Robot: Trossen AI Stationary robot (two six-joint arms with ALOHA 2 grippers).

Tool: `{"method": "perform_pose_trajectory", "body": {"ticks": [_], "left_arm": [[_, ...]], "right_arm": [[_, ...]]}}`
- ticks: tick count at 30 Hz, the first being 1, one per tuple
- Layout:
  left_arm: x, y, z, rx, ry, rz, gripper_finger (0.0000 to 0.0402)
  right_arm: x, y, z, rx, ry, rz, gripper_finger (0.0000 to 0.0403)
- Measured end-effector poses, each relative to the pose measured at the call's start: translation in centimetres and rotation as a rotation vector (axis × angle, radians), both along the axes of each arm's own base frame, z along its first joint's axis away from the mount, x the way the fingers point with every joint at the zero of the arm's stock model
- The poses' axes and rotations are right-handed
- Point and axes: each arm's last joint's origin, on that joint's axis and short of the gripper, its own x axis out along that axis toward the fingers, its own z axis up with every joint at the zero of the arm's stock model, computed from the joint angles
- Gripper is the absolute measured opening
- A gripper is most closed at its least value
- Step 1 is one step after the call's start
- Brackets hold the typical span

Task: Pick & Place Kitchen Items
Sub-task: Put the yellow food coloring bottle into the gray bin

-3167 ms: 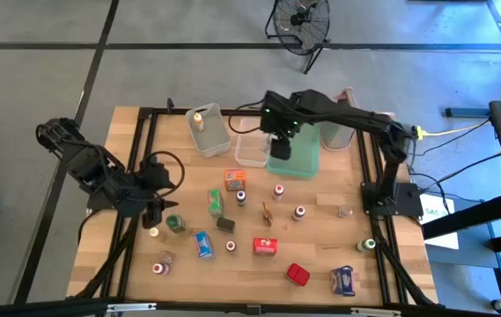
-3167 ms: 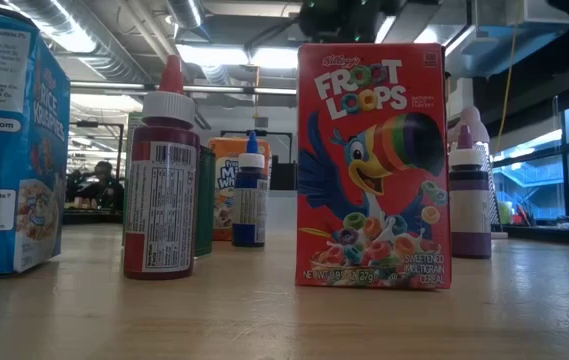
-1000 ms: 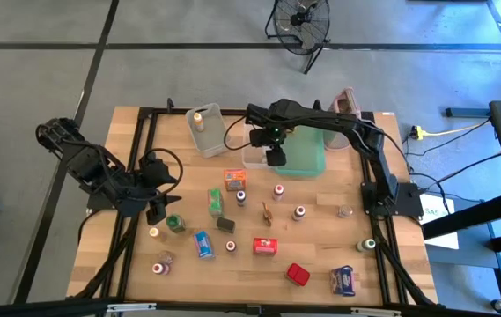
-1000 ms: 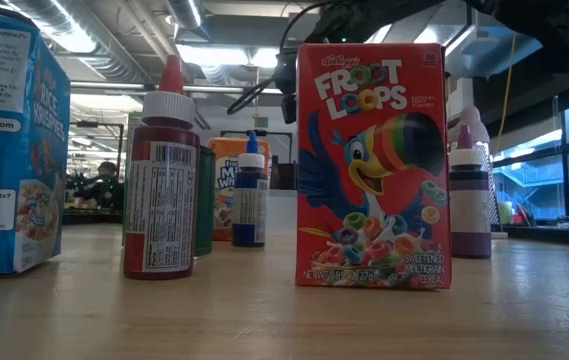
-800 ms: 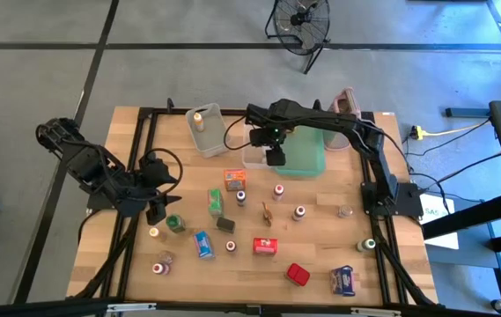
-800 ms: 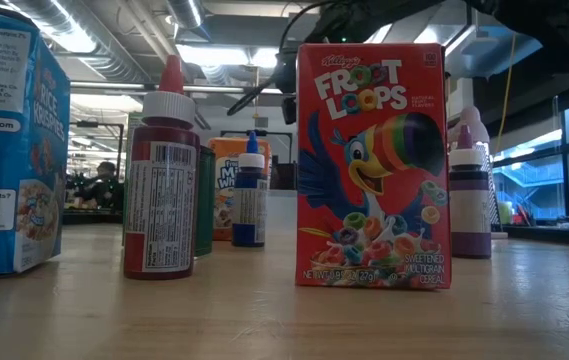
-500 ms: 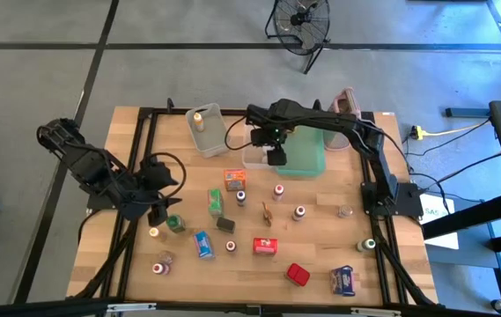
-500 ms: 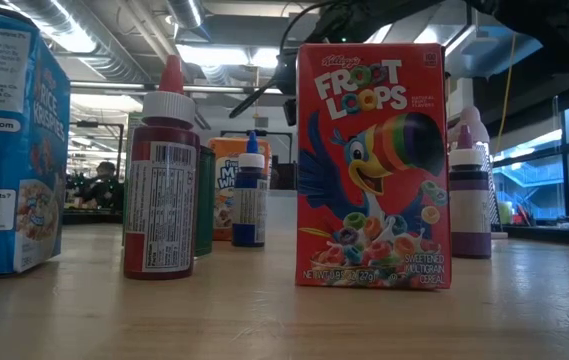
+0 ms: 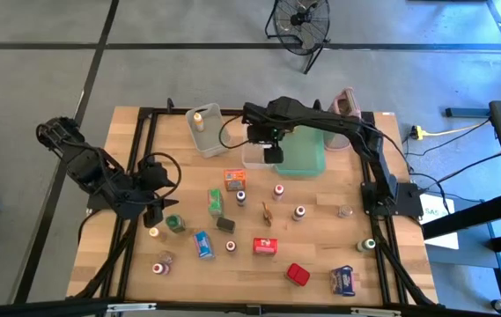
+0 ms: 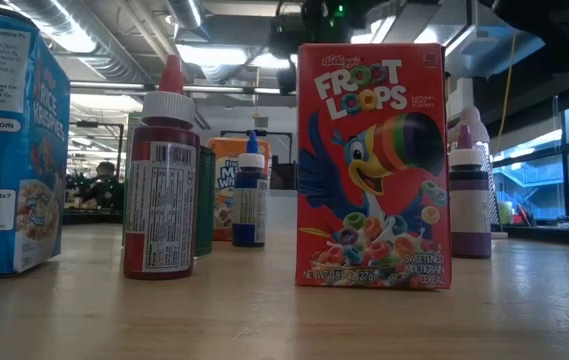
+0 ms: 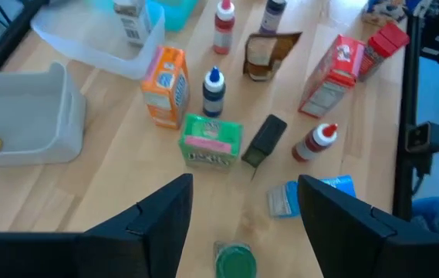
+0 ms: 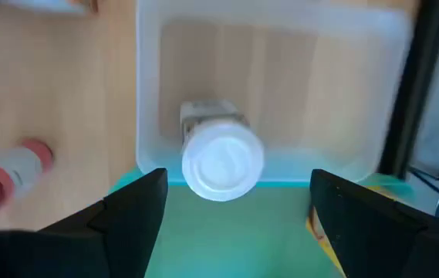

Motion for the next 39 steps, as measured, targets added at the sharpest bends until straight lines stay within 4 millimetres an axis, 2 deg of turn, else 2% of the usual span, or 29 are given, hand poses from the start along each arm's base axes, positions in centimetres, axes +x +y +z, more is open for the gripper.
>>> {"method": "perform_pose_trajectory", "body": {"ticks": [4,10,15,20,27,33,39], "left_arm": [[-0.5,0.2,0.2,-0.054,0.021,-0.032,0.0230],[-1.3,0.6,0.5,-0.066,0.027,-0.100,0.0228],[-1.6,0.8,0.7,-0.080,0.035,-0.143,0.0230],[-1.7,0.8,0.7,-0.048,0.033,-0.174,0.0231],[-1.7,0.8,0.7,-0.014,0.036,-0.214,0.0239],[-1.7,0.6,0.6,-0.075,0.068,-0.243,0.0240],[-2.0,0.3,0.3,-0.150,0.169,-0.335,0.0240]], "right_arm": [[0.2,0.6,2.8,-0.009,-0.071,-0.052,0.0321],[-0.6,2.3,6.5,0.008,-0.105,-0.127,0.0321],[-1.7,4.7,8.4,0.049,-0.126,-0.189,0.0321],[-2.5,8.0,10.2,0.077,-0.194,-0.216,0.0321],[-2.8,13.7,11.0,0.149,-0.223,-0.225,0.0321],[-3.3,18.8,11.0,0.189,-0.221,-0.212,0.0321],[-4.1,22.4,11.0,0.157,-0.251,-0.252,0.0321]]}}
